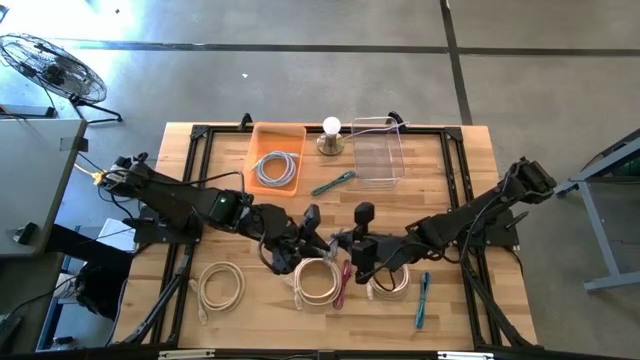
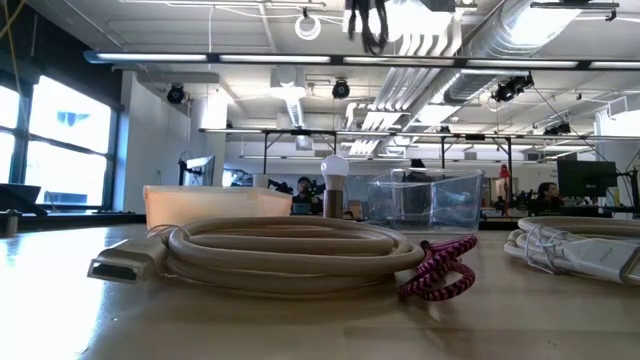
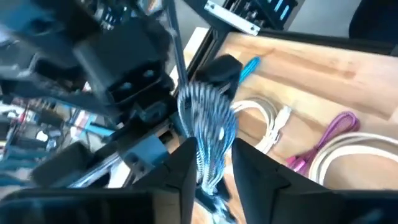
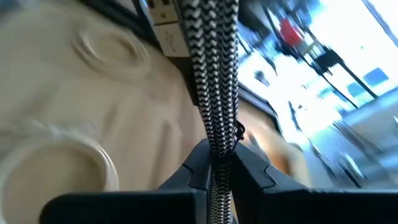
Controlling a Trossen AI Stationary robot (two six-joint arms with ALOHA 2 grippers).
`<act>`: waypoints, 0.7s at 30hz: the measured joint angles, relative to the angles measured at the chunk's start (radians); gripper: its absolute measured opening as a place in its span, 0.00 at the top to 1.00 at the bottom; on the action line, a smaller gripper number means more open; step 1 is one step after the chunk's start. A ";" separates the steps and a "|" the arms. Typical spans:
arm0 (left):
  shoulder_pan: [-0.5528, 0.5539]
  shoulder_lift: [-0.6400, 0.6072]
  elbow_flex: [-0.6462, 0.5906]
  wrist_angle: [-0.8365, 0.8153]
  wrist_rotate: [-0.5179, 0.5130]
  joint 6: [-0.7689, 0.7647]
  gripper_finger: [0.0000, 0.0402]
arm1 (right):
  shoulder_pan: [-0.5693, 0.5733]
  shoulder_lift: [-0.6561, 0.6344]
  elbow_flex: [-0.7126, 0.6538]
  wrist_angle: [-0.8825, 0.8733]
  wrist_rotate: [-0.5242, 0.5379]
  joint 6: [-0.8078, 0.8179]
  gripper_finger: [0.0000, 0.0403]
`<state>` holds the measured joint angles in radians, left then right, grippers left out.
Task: Pick & Place USB Port
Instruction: Put the white charger cable into the transparent bin
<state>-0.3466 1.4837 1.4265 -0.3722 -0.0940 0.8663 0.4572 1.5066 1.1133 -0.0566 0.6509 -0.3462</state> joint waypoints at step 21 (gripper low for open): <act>-0.047 -0.055 0.001 -0.580 -0.620 -0.411 0.72 | -0.491 -0.036 -0.001 -0.456 0.088 0.434 0.94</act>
<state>-0.3939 1.4284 1.4277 -0.9522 -0.7137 0.4557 -0.0334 1.4705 1.1126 -0.5123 0.7389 0.0881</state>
